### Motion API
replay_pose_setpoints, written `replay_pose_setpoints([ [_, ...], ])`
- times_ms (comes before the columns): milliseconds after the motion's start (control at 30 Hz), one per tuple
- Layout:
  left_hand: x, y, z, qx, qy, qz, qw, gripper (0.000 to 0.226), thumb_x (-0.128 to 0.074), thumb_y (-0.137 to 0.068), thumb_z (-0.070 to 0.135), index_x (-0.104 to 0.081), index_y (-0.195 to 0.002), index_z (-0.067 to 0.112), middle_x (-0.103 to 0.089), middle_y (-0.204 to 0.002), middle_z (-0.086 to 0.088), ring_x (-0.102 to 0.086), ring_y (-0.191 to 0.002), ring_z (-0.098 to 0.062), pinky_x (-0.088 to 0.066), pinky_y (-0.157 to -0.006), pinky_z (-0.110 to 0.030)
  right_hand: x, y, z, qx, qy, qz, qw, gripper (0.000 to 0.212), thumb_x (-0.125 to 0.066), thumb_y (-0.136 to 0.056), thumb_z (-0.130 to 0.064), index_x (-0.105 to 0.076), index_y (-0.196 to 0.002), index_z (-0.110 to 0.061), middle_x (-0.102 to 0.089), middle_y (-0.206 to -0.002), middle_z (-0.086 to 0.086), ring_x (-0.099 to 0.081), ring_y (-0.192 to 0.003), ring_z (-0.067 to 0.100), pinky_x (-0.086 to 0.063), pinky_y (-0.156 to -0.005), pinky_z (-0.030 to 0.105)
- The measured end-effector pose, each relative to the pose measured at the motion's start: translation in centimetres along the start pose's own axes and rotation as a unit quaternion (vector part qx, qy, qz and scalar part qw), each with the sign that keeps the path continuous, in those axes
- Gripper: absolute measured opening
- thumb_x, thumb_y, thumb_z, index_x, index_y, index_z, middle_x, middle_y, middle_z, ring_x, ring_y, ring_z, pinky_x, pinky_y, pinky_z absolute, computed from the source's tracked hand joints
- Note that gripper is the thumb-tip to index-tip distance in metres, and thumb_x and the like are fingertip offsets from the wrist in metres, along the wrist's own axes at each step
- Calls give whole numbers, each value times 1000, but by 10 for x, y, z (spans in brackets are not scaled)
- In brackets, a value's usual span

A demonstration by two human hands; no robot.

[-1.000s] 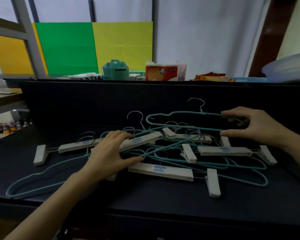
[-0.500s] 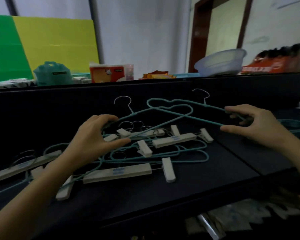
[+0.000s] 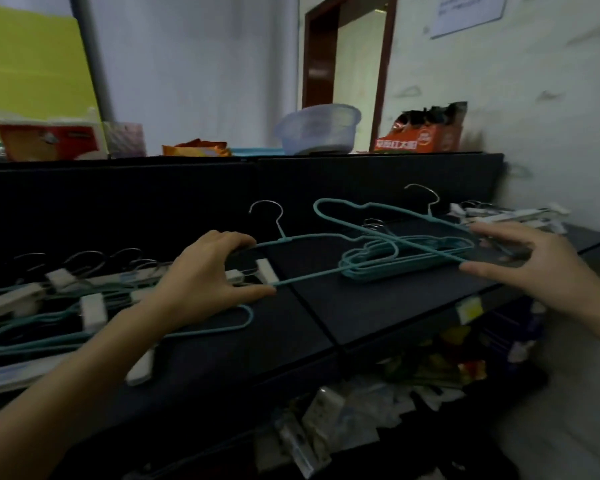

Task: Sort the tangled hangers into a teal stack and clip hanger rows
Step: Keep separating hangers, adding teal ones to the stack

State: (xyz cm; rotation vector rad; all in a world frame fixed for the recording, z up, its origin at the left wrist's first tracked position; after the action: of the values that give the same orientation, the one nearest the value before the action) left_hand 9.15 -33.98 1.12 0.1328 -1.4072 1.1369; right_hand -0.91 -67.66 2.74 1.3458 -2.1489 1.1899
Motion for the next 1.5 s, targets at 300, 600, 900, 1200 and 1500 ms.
replay_pose_setpoints([
  [300,-84,-54,87,4,11,-18,1000,91,-51,-56,82,-48,-126,24,-45,-103,14,-43,-99,-4,-34,-84,-18,53,-19,94,3,6,2,1000,91,-68,-36,-81,-58,-114,-35,-57,-114,-20,-50,-93,-26,-53,-80,15],
  [600,-135,-117,116,-13,-19,-30,999,80,-60,-64,71,-48,-125,22,-52,-111,9,-42,-100,-3,-41,-86,-21,69,-53,139,24,7,3,1000,103,-57,-28,-90,-59,-115,-34,-58,-115,-13,-52,-106,3,-44,-72,9],
  [900,-177,-183,103,13,1,-57,998,73,-66,-66,62,-49,-125,23,-48,-107,13,-39,-98,-1,-37,-91,-20,61,-116,167,44,17,-13,999,75,-71,-52,-48,-61,-121,-23,-56,-117,-11,-48,-97,-4,-36,-71,0],
  [1200,-209,-193,94,47,46,-129,989,80,-57,-56,74,-48,-123,31,-45,-107,24,-45,-99,7,-39,-84,-9,39,-163,189,77,14,-66,995,82,-70,-52,-67,-60,-122,-26,-56,-116,-15,-52,-95,-12,-38,-76,6],
  [1500,-222,-185,92,98,47,-147,983,96,-54,-51,81,-43,-131,30,-45,-120,26,-47,-111,7,-41,-94,-12,4,-191,182,132,11,-174,976,101,-55,-42,-90,-55,-124,-31,-48,-108,-34,-51,-97,-16,-45,-80,13],
])
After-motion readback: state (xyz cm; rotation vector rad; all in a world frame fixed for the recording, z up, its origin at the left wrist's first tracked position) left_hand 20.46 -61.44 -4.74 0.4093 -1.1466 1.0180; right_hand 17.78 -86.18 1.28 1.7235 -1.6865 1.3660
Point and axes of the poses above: each hand's wrist, its own y-axis away from the middle knuckle, its own x-axis out of the back of the hand, z = x × y, the point moved 9 cm from there along -y, towards the middle knuckle
